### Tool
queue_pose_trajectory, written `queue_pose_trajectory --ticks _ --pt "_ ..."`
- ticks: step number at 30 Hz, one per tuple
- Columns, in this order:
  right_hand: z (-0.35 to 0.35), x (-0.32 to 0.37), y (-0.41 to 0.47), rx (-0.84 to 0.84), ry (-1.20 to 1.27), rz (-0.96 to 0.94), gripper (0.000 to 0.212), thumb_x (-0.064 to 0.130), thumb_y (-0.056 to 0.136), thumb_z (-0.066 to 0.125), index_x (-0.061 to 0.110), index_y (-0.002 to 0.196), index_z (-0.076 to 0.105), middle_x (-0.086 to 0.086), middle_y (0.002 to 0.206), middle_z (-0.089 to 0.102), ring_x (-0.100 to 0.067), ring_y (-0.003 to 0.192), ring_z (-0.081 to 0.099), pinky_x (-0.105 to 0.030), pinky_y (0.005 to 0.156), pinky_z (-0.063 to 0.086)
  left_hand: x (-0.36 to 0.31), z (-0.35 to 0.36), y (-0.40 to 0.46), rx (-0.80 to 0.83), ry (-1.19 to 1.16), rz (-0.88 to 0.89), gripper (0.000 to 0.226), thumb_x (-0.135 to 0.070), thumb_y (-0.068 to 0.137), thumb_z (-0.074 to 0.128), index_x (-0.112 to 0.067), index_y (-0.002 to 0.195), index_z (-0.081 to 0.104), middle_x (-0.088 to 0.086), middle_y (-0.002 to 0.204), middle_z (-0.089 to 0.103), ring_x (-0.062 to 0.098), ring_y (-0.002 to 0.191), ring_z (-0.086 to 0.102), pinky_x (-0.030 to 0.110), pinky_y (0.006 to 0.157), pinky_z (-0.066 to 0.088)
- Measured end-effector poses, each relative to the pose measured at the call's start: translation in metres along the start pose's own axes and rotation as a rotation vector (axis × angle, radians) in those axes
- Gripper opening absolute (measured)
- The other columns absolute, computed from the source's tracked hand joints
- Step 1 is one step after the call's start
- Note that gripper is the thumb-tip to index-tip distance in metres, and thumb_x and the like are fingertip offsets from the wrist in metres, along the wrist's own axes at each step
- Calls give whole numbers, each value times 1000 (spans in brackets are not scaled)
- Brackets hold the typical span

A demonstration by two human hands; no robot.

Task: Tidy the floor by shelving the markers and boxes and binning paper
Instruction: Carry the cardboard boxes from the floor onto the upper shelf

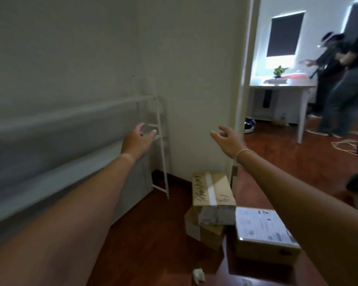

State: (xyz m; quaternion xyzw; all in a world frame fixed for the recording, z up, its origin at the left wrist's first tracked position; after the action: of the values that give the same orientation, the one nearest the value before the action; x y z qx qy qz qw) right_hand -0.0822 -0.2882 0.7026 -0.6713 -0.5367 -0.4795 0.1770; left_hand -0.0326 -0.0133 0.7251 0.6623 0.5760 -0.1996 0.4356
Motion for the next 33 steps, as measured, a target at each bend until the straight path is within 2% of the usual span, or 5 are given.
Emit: queue_pose_trajectory --ticks 4,12,17,29,33 --pt "-30 -68 -8 -23 -64 99 60 46 86 55 15 137 43 -10 131 57 -24 118 53 -25 91 37 -4 76 -8 158 -45 -7 56 -38 90 55 -14 139 43 18 127 57 31 117 54 32 94 42" --pt "-12 -200 -3 58 -40 314 60 38 88 56 10 138 39 -16 137 50 -27 122 51 -42 102 43 33 224 -16 385 -74 -98 59 -39 92 52 -17 144 35 15 138 49 26 127 47 34 99 39" --pt "15 -270 10 122 -17 406 59 34 89 56 8 139 39 -18 138 48 -28 125 48 -38 103 41 72 295 -11 429 -10 -168 59 -42 91 52 -19 143 37 10 137 50 25 121 51 28 84 40" --pt "84 -407 57 159 -46 551 57 45 87 54 18 137 43 -8 137 51 -25 125 46 -29 88 35 176 409 18 506 35 -320 61 -42 91 52 -19 144 34 11 145 43 27 132 42 37 104 40" --pt "112 -440 83 184 -27 573 63 48 86 55 20 140 38 -8 143 45 -26 130 42 -37 102 35 215 435 32 488 23 -374 61 -41 91 53 -19 145 34 8 143 45 20 123 49 22 85 39"
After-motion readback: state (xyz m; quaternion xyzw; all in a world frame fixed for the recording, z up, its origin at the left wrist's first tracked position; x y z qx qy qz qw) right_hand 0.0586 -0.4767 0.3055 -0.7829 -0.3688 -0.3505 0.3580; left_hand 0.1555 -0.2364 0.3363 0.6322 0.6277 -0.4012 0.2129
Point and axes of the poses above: each hand's wrist, its own y-axis towards the middle knuckle, its own z-axis out of the palm, x = y × z, the point moved 6 cm from there along y, towards the middle knuckle
